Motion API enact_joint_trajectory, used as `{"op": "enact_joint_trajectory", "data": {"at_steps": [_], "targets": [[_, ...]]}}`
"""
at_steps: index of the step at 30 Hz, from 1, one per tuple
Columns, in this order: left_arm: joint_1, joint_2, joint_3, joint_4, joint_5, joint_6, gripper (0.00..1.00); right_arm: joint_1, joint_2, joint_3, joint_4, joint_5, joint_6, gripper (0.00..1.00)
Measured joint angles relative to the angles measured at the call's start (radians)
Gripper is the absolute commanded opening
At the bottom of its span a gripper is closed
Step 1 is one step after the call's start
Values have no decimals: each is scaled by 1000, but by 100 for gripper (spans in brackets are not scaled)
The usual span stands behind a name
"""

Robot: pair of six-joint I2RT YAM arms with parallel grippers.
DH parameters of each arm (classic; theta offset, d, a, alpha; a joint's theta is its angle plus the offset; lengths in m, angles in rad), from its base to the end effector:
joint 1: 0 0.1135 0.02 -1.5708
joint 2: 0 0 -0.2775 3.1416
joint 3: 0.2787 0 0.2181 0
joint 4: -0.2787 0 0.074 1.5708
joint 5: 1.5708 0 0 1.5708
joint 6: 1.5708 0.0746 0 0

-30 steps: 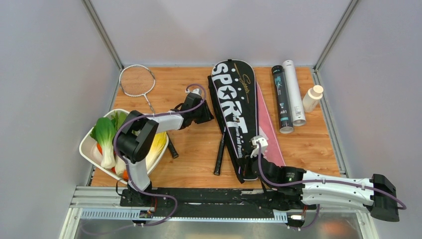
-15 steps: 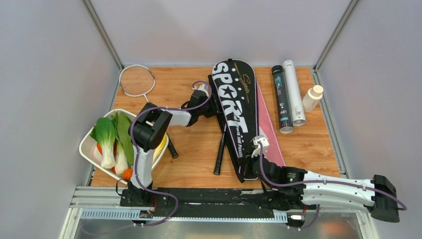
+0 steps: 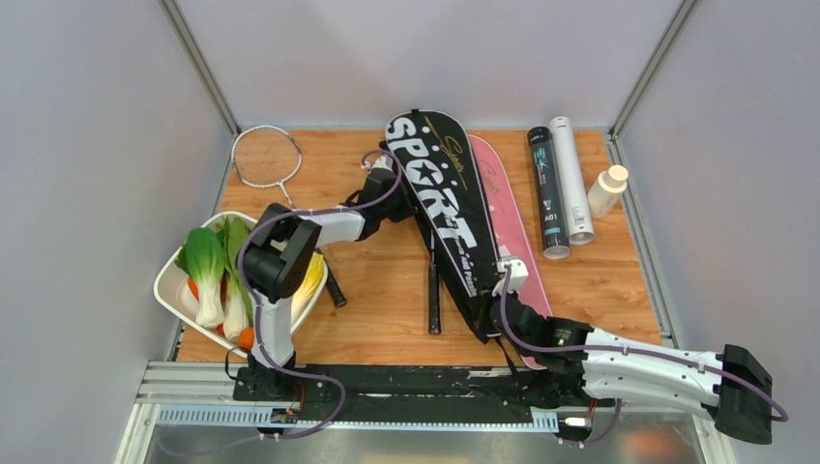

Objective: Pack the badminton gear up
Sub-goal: Place the racket in the racket bag.

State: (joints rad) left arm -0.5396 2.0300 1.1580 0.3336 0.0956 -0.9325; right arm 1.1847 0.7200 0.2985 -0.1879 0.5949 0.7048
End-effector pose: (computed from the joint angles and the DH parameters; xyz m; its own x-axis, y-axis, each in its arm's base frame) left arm 0.3834 -0.2379 0.1643 -0.7293 -0.4951 -0.4722 -0.0067 0.6953 -0.7187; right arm 0.0909 0.1126 0.1877 -0.5491 0.0740 -0.8324 -0.3130 0.9054 0.2869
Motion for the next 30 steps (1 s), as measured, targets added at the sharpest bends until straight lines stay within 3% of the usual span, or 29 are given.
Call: {"op": "enact_joint_trajectory", "data": {"at_steps": [6, 10, 13, 22, 25, 30], "targets": [[21, -290, -7, -196, -111, 49, 0, -99, 62, 91, -6, 1, -13, 4], [23, -415, 4, -240, -111, 71, 0, -122, 87, 140, -3, -6, -33, 17], [23, -441, 1, -280, -90, 80, 0, -138, 100, 142, -4, -18, -52, 28], [16, -443, -62, -343, -32, 100, 0, -189, 105, 223, -12, -126, -141, 30], [16, -453, -72, -339, -14, 116, 0, -201, 119, 243, -6, -163, -161, 41], [16, -466, -109, -315, 22, 137, 0, -211, 138, 253, -38, -291, -176, 46]]}}
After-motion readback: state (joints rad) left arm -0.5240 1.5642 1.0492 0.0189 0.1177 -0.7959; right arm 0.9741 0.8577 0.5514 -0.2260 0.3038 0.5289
